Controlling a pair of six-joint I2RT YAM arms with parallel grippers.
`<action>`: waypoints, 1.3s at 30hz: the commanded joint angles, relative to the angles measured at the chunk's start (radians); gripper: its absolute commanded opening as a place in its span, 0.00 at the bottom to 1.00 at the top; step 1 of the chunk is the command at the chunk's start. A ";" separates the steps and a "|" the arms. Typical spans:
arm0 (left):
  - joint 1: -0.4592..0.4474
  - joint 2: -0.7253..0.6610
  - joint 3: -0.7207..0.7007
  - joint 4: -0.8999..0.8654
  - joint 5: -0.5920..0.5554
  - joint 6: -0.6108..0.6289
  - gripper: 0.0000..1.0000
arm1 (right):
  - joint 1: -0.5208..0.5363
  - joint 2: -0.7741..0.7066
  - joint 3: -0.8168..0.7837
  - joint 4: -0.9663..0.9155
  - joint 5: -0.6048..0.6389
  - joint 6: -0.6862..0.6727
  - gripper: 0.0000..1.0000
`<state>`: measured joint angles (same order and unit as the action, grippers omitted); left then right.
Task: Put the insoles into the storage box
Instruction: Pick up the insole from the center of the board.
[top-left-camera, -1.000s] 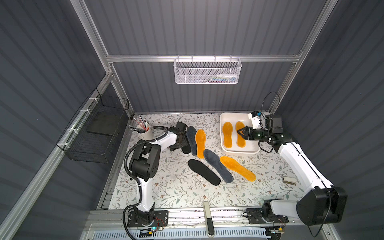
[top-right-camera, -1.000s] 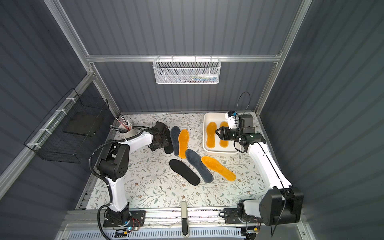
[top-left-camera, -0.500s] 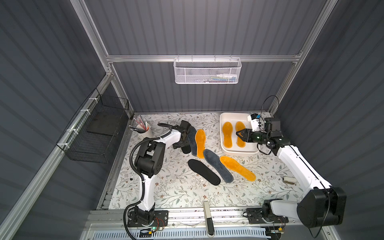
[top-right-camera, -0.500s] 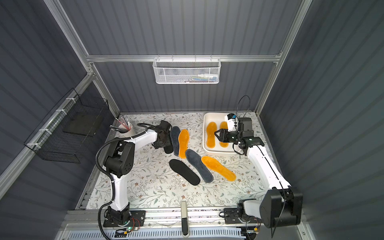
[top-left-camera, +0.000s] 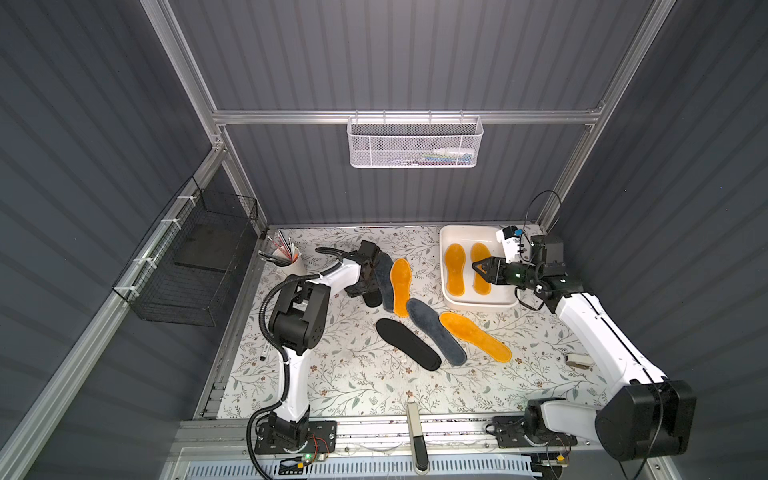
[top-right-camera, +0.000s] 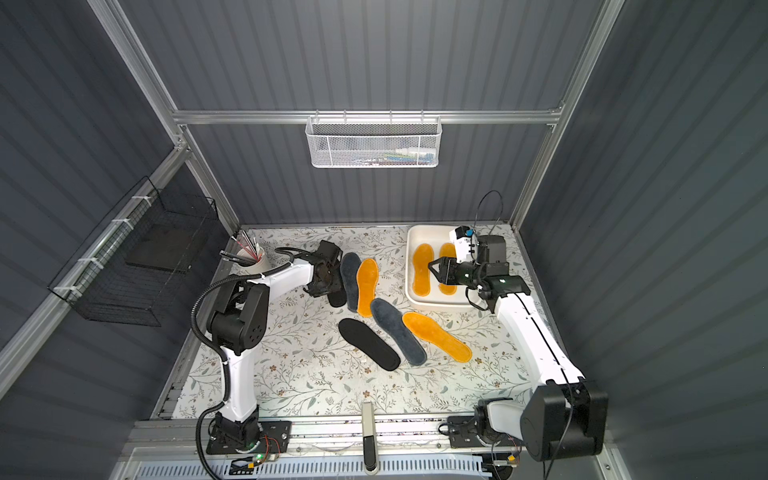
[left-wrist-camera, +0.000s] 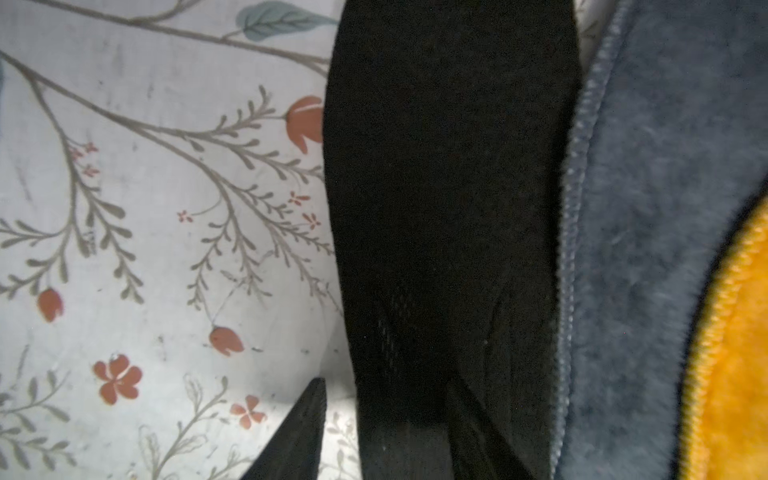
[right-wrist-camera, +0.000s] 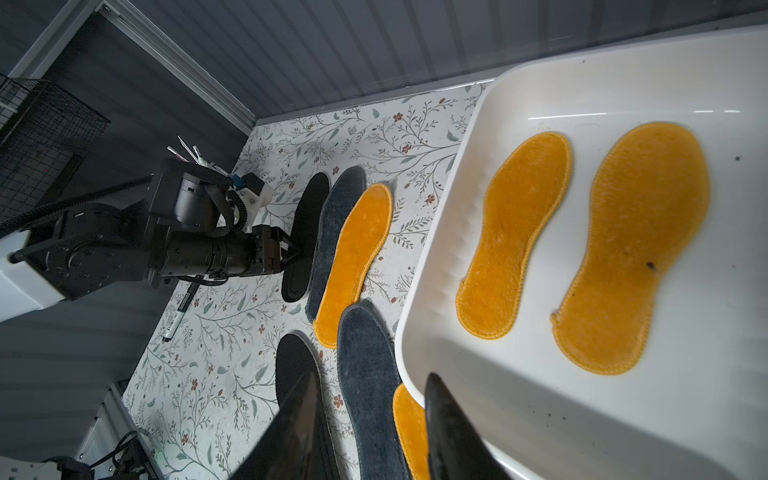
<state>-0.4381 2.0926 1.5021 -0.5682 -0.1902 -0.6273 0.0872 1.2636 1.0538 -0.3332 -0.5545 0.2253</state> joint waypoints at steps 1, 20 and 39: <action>-0.002 0.042 -0.054 -0.038 0.026 0.012 0.42 | 0.005 -0.013 -0.016 0.016 -0.013 0.005 0.44; 0.006 -0.069 -0.170 -0.023 -0.028 0.018 0.00 | 0.008 0.001 -0.054 0.025 -0.066 0.022 0.43; -0.003 -0.389 -0.352 0.324 0.031 0.057 0.00 | 0.019 -0.009 -0.045 0.017 -0.217 0.069 0.42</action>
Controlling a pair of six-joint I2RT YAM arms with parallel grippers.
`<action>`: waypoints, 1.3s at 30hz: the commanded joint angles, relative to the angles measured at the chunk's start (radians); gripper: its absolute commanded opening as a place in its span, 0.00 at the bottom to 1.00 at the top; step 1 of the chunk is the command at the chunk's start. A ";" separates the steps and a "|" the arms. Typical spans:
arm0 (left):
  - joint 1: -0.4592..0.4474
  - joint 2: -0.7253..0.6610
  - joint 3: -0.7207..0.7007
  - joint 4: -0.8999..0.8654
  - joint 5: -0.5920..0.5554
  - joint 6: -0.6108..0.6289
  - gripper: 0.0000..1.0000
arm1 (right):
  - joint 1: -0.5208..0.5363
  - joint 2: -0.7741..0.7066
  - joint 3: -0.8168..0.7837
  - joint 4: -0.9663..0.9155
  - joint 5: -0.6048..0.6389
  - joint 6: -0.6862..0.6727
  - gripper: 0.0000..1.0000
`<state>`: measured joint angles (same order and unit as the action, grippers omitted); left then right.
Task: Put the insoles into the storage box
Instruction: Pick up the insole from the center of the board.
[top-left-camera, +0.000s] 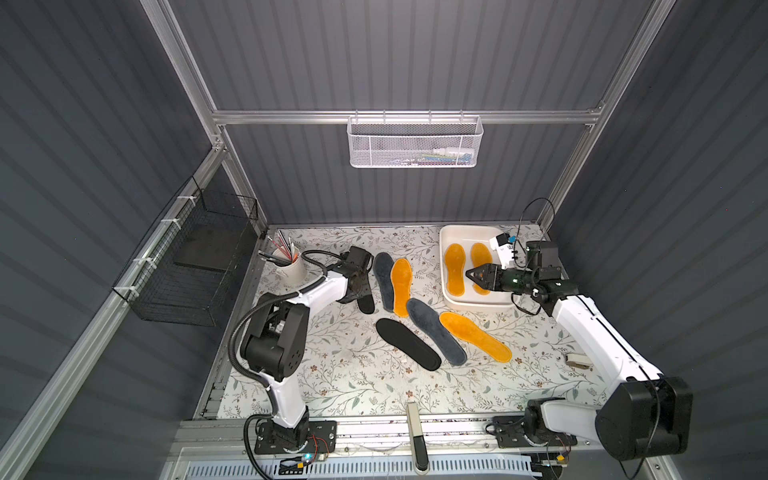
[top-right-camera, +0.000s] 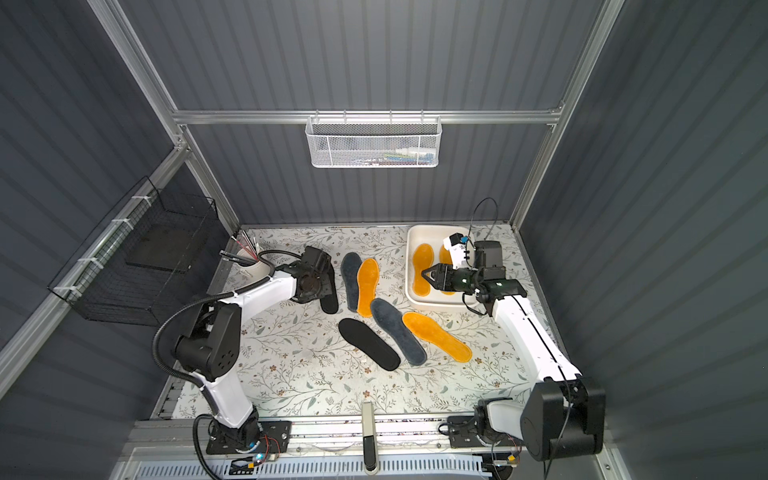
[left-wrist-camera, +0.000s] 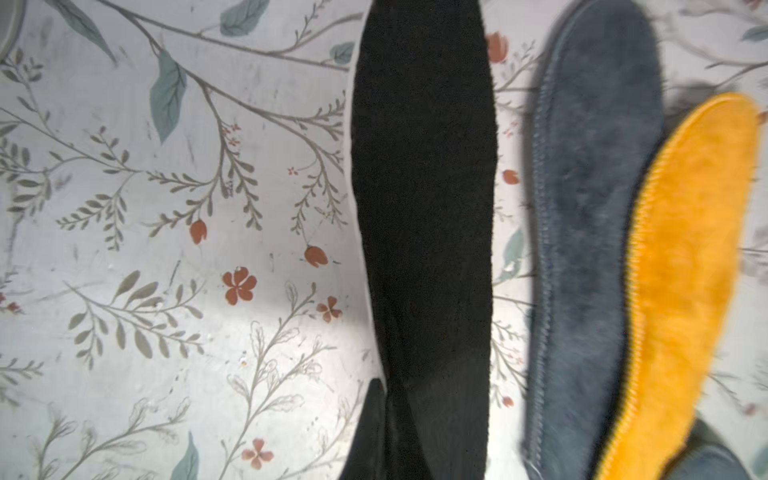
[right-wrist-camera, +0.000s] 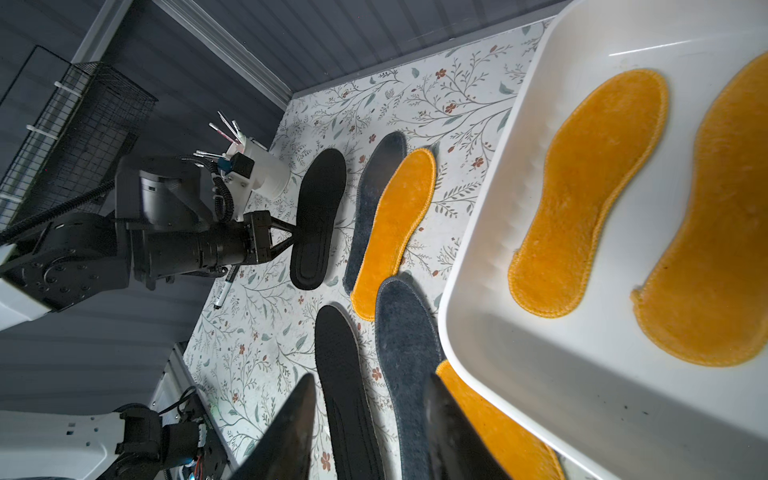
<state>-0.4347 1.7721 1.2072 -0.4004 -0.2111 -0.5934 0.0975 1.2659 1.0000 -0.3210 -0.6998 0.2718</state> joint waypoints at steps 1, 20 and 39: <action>-0.010 -0.090 -0.091 0.215 0.079 0.020 0.00 | 0.012 -0.006 0.012 0.004 -0.096 0.024 0.41; -0.130 -0.112 -0.345 1.087 0.427 -0.123 0.00 | 0.255 0.180 0.071 0.217 -0.037 0.190 0.36; -0.148 -0.126 -0.337 1.055 0.415 -0.118 0.00 | 0.339 0.339 0.252 0.024 0.138 0.028 0.33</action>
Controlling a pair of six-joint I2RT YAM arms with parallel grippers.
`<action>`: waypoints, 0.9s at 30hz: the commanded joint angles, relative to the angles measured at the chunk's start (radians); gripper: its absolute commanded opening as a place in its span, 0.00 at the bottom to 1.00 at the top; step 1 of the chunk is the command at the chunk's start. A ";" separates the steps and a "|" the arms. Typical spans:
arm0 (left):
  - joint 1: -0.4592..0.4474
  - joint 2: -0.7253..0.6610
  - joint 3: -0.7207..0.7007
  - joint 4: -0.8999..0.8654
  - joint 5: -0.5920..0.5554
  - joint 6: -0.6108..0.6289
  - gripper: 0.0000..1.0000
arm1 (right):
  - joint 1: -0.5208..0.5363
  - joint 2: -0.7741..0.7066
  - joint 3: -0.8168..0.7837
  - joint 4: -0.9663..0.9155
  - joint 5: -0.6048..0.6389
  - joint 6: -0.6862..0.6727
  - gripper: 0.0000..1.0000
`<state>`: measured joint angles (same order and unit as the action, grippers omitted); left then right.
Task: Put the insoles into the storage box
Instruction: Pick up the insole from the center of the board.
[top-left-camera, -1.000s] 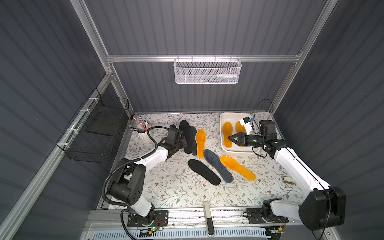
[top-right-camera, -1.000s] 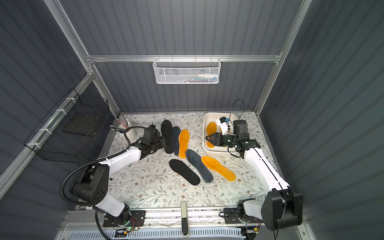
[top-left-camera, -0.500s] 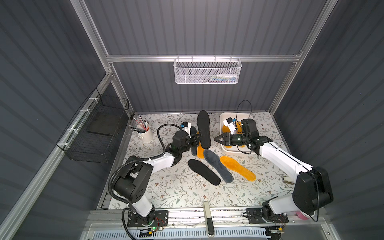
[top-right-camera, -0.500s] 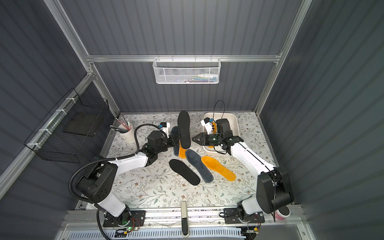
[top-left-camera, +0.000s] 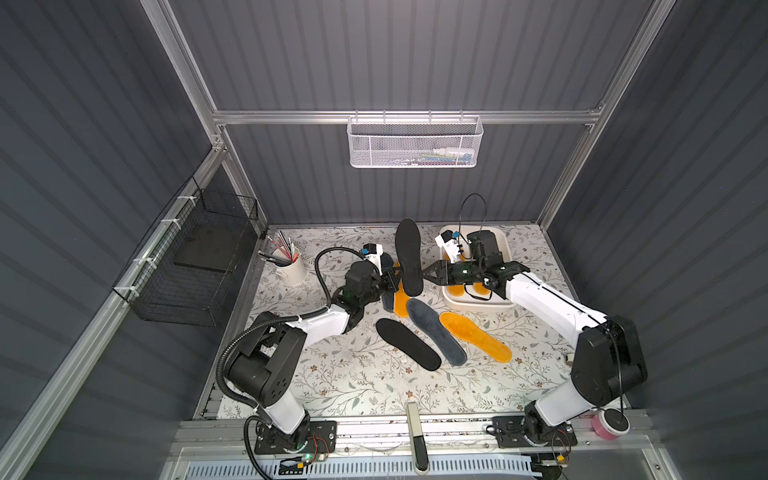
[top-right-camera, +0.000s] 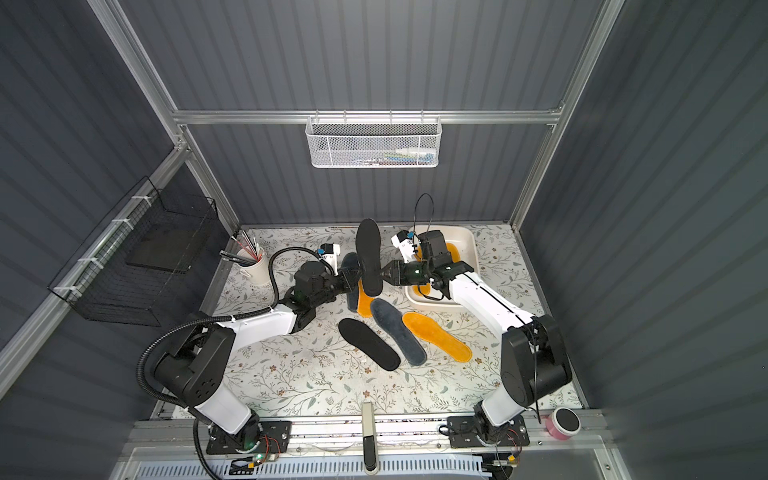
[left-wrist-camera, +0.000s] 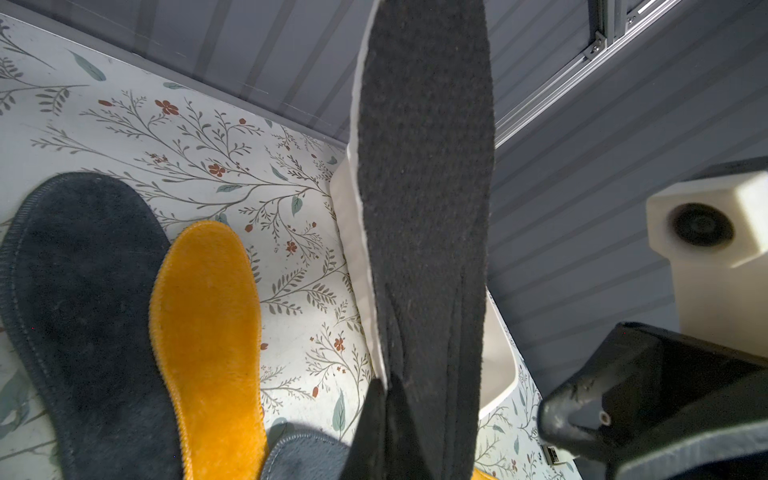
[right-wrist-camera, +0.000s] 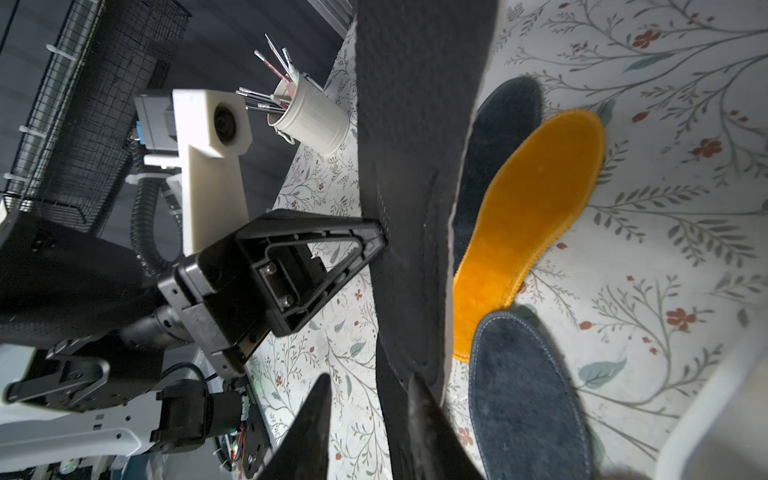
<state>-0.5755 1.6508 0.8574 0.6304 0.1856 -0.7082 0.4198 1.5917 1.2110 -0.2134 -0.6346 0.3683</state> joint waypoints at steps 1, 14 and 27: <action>-0.007 -0.007 0.012 0.026 0.017 -0.005 0.00 | 0.021 0.021 0.057 -0.105 0.098 -0.083 0.33; -0.007 -0.011 0.002 0.048 0.047 -0.005 0.00 | 0.037 0.073 0.120 -0.165 0.202 -0.154 0.35; -0.007 0.000 0.001 0.068 0.079 -0.017 0.00 | 0.036 0.106 0.144 -0.095 0.165 -0.144 0.31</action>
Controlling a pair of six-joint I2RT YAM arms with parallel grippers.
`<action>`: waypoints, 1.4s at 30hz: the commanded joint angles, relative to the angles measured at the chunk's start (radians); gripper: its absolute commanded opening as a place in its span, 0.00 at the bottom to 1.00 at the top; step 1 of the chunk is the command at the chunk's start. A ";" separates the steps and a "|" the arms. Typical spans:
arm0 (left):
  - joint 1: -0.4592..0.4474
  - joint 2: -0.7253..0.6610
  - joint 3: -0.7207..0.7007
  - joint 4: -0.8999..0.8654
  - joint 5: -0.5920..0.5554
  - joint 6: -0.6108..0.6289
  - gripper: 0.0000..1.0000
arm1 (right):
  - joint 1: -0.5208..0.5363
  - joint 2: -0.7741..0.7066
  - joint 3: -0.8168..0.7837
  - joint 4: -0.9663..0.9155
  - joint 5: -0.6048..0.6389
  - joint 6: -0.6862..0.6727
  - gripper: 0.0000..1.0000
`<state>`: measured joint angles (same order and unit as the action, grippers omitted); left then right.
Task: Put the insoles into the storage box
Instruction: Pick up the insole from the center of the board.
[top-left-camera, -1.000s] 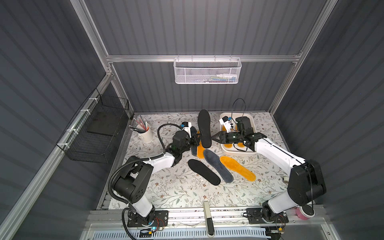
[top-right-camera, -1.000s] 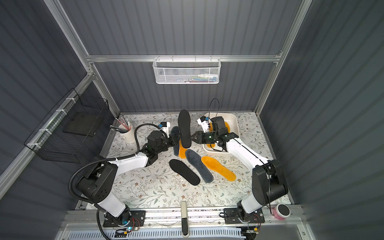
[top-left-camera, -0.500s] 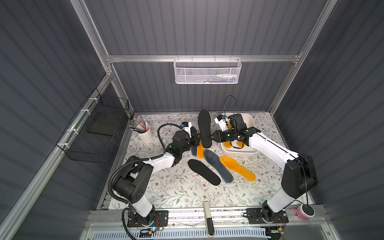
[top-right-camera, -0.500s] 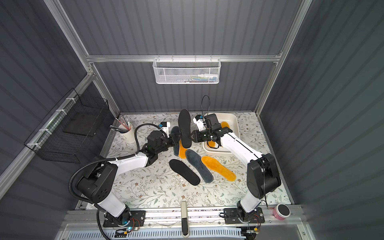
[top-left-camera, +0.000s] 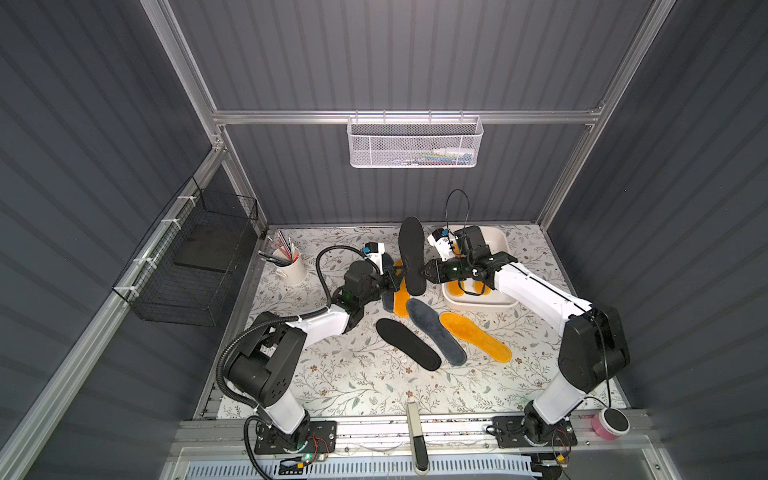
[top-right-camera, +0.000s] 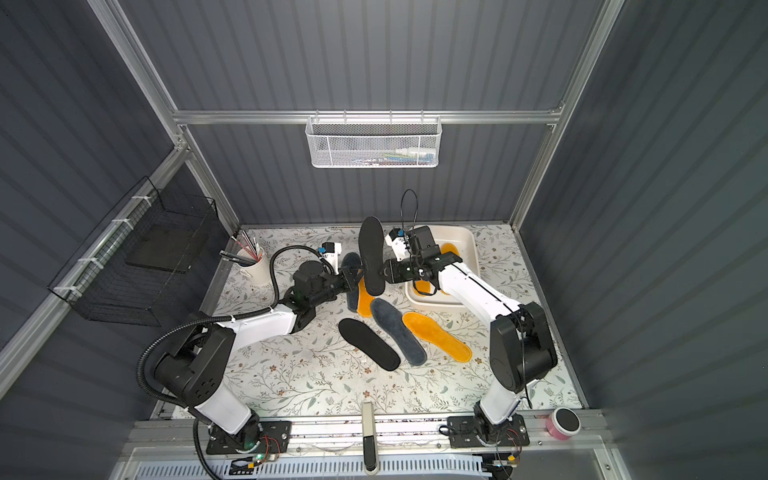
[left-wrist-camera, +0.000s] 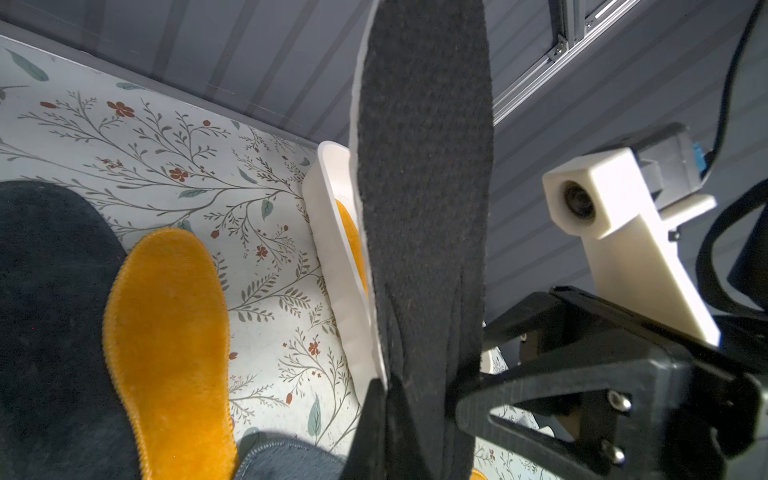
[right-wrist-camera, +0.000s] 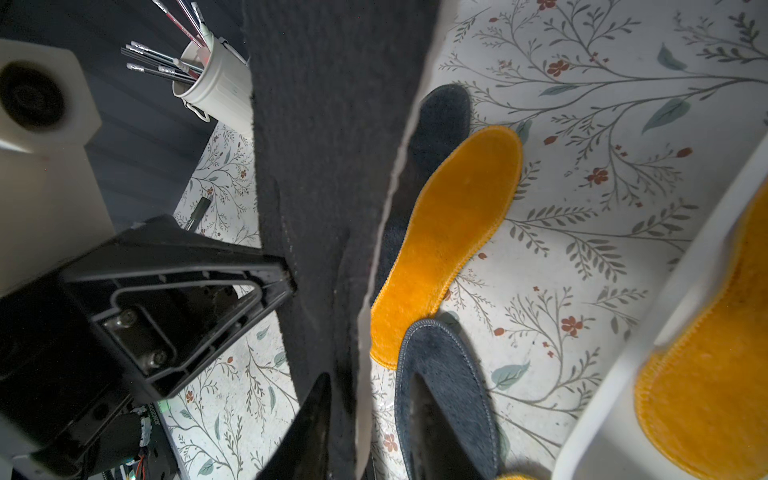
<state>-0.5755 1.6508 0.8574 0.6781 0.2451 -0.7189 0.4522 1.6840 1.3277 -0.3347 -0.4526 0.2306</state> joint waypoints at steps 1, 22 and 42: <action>-0.007 0.001 0.003 0.019 0.019 -0.007 0.00 | 0.005 0.013 0.027 0.029 -0.018 -0.005 0.30; -0.007 -0.002 0.003 -0.009 0.033 0.007 0.20 | 0.003 -0.002 -0.002 0.119 -0.087 0.018 0.00; 0.000 -0.215 -0.055 -0.290 -0.236 0.154 0.89 | -0.087 -0.179 -0.139 0.054 -0.090 0.017 0.00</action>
<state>-0.5755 1.4601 0.8131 0.4763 0.0875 -0.6090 0.3992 1.5387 1.2110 -0.2481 -0.5251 0.2501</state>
